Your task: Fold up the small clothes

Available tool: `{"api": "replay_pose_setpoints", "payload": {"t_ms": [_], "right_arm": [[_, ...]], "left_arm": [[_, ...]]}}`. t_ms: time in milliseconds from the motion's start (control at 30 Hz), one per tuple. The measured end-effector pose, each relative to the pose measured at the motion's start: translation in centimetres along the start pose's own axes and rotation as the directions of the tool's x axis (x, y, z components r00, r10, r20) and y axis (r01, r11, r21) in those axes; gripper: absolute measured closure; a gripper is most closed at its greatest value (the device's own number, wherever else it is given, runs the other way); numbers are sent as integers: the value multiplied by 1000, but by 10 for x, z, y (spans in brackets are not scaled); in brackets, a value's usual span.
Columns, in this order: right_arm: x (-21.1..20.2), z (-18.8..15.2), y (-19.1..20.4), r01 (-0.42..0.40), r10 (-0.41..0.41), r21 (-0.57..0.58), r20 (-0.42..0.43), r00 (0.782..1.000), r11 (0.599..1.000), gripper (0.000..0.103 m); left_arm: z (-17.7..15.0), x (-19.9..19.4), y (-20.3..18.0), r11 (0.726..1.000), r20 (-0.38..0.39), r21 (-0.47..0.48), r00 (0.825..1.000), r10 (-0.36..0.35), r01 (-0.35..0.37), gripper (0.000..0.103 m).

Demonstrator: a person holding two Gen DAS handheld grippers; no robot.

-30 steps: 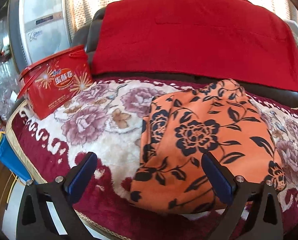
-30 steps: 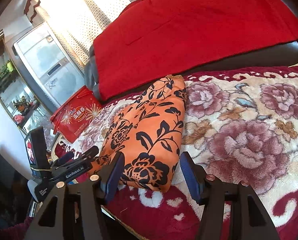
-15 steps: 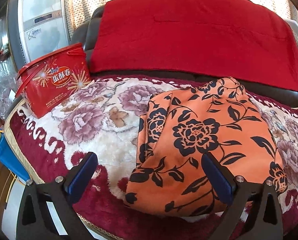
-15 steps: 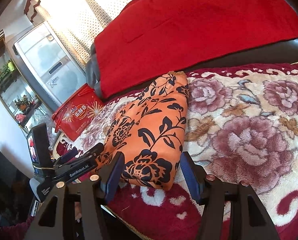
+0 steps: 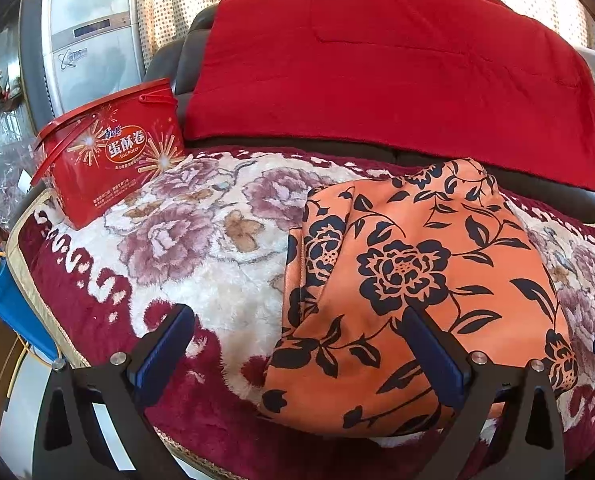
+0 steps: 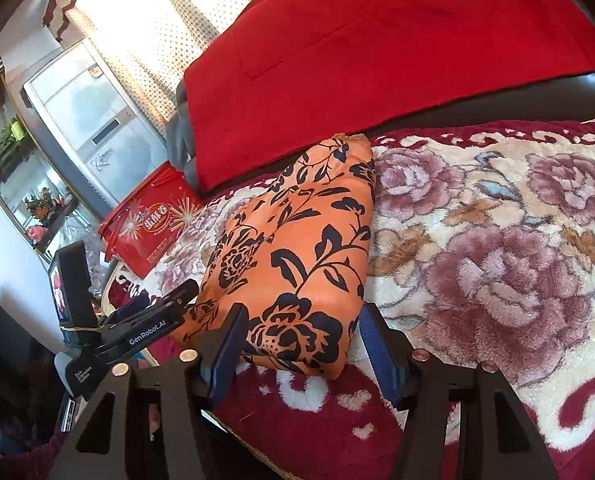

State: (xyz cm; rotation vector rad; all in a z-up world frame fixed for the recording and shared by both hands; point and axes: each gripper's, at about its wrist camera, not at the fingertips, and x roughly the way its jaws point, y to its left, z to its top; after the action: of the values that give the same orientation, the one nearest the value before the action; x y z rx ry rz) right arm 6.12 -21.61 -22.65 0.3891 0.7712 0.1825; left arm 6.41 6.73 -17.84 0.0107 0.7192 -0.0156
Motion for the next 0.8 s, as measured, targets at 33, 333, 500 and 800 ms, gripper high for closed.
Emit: {"api": "replay_pose_setpoints", "payload": {"t_ms": [33,333,500,800], "right_arm": [[0,0,0,0,0,1,0,1000,1000,42],[4,-1,-1,1,-1,6,-13,1000,1000,40],[8,1,-2,-14,15,21,-21,1000,1000,40],[17,1,-1,-12,13,23,-36,999,1000,40]], "left_arm": [[0,0,0,1000,0,0,1000,0,0,0],[0,2,3,1000,-4,-11,1000,-4,4,0],[1,4,8,1000,-3,-16,1000,-6,6,0],[2,8,18,999,-9,-45,1000,-10,10,0]]}}
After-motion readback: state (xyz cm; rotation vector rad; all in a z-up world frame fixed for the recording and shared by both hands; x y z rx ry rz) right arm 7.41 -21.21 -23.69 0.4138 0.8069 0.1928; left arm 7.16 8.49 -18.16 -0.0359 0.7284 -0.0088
